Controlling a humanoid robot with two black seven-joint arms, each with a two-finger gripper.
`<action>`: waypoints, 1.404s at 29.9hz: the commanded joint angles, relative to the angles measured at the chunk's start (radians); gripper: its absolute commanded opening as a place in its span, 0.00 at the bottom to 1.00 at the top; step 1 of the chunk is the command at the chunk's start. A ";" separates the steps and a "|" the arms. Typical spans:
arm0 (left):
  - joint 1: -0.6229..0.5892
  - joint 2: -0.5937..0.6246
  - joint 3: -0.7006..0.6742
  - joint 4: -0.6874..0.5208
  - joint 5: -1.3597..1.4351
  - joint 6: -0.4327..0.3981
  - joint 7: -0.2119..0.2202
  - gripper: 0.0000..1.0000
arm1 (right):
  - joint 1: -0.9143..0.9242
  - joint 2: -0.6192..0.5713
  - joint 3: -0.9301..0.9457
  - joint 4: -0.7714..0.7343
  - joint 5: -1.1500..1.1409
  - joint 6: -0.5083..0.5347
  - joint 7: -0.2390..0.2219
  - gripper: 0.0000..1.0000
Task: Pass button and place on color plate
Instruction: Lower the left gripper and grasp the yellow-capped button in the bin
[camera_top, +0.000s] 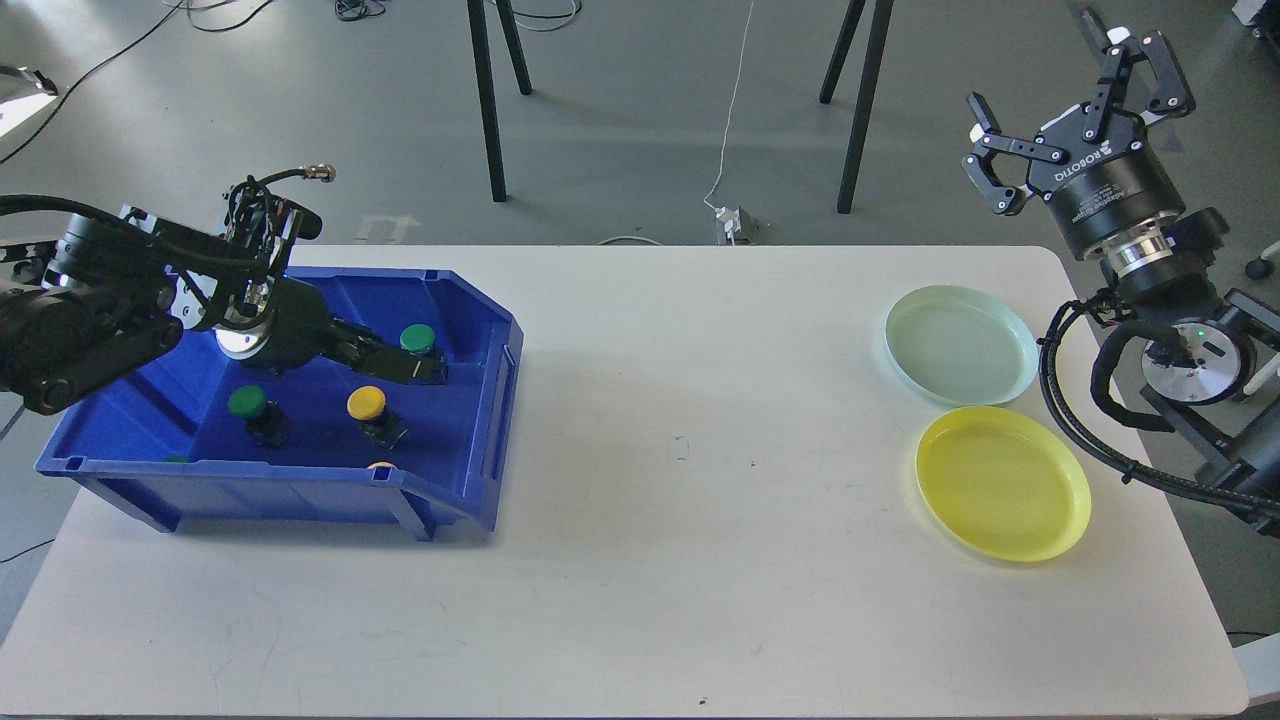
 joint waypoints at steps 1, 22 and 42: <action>0.030 -0.023 0.000 0.045 0.008 0.000 0.000 1.00 | -0.012 0.000 0.000 0.002 0.000 0.000 0.000 1.00; 0.113 -0.071 0.000 0.143 0.007 0.000 0.000 1.00 | -0.065 -0.001 0.008 0.011 0.002 0.000 0.000 1.00; 0.147 -0.088 0.000 0.178 0.056 0.000 0.000 0.71 | -0.092 -0.001 0.025 0.012 0.002 0.000 0.000 1.00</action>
